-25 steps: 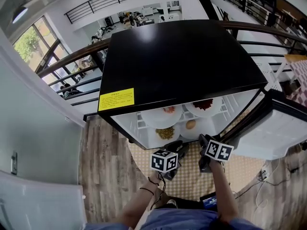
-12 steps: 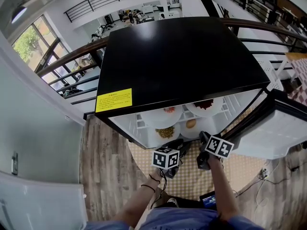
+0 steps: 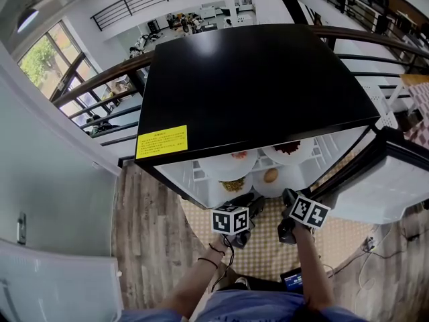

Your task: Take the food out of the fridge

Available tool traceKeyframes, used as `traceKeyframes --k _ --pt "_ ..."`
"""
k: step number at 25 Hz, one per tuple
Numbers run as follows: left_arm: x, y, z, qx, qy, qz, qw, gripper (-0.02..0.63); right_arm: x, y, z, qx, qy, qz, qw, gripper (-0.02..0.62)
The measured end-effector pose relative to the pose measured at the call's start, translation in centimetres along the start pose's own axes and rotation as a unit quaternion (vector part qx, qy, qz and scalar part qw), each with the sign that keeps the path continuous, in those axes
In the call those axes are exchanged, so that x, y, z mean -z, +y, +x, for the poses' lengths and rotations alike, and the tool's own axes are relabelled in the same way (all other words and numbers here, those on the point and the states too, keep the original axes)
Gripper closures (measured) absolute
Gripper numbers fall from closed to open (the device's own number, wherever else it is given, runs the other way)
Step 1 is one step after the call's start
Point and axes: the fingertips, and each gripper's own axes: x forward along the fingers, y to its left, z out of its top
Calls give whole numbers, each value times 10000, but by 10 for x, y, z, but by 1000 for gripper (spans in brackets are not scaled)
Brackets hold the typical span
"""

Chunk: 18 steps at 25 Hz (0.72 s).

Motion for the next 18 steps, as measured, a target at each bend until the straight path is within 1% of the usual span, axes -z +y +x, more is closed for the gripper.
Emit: traceKeyframes --k 5,9,12,14,16,18 --pt "5 -2 2 35 -1 -245 9997 434 7 -2 -13 -29 23 137 9999 540" --pt "9 -6 1 35 -92 -658 9978 431 16 -6 -23 -71 84 355 9993 545" --pt "20 -11 -8 117 -208 -1142 9932 431 22 -8 -28 -129 102 620 9979 548" --pt "35 -16 -7 275 -137 -1455 9889 424 24 -10 -30 -130 132 621 9979 548" --pt "46 -17 -1 358 -27 -1623 9861 399 25 -11 -32 -137 175 604 9979 548" --pt "47 -15 5 373 -39 -1772 9835 390 28 -11 -34 -151 204 628 9977 548"
